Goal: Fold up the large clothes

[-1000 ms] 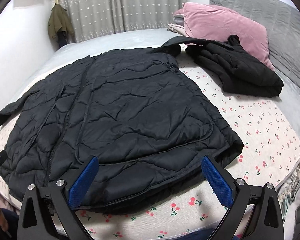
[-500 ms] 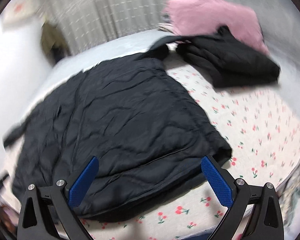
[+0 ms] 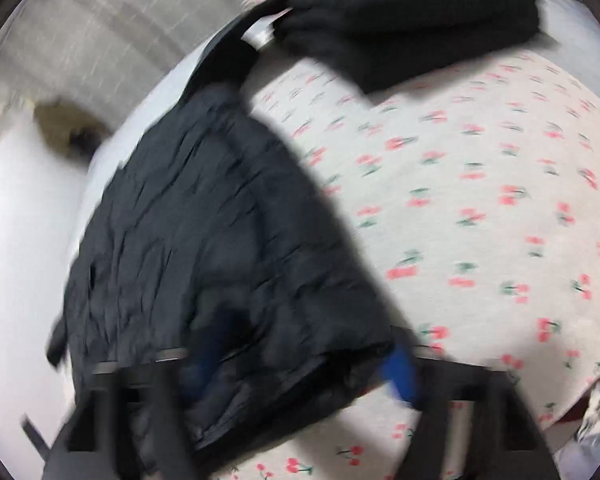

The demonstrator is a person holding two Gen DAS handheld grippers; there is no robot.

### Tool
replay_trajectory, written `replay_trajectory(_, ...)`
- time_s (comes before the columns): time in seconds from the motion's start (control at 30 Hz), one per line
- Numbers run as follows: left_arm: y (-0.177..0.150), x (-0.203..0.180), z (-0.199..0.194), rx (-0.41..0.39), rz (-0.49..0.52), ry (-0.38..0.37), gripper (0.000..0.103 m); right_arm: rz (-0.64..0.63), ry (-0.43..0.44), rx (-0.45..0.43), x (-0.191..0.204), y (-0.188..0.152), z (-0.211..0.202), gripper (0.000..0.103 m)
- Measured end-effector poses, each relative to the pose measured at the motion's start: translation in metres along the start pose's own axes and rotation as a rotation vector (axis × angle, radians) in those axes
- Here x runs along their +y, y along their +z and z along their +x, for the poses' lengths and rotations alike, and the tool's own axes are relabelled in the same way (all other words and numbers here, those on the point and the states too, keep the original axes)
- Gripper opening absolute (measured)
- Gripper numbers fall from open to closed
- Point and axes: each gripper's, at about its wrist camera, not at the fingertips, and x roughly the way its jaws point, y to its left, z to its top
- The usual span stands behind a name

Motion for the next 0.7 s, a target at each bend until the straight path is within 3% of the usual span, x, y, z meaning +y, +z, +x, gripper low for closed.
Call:
replay_trajectory(0.03,0.001,-0.004,-0.005,-0.026,0.009,0.002,0.013,-0.021,-0.004,-0.016,0.006,-0.001,-0.003,0.009)
replay_trajectory(0.17,0.004,0.019,-0.034,-0.156,-0.078,-0.035,0.012,0.025,0.073,-0.190,-0.005,-0.009,-0.040,0.007)
replay_trajectory(0.3,0.001,0.017,-0.031,-0.123,-0.034,-0.005,0.014,0.011,0.039,-0.199,-0.005,-0.014,-0.051,0.007)
replay_trajectory(0.4,0.000,0.015,-0.031,-0.103,-0.013,0.000,0.028,0.038,0.022,-0.161,-0.010,-0.009,-0.044,0.011)
replay_trajectory(0.47,0.002,0.028,-0.041,-0.128,-0.064,-0.032,0.046,0.062,0.031,-0.122,-0.012,-0.009,-0.036,0.011)
replay_trajectory(0.6,0.011,0.043,-0.074,-0.224,-0.121,0.037,0.053,0.064,0.039,-0.171,-0.016,-0.009,-0.048,0.015)
replay_trajectory(0.7,0.035,0.035,-0.102,-0.303,-0.145,0.004,0.069,-0.015,0.036,-0.195,0.005,0.001,-0.058,0.016)
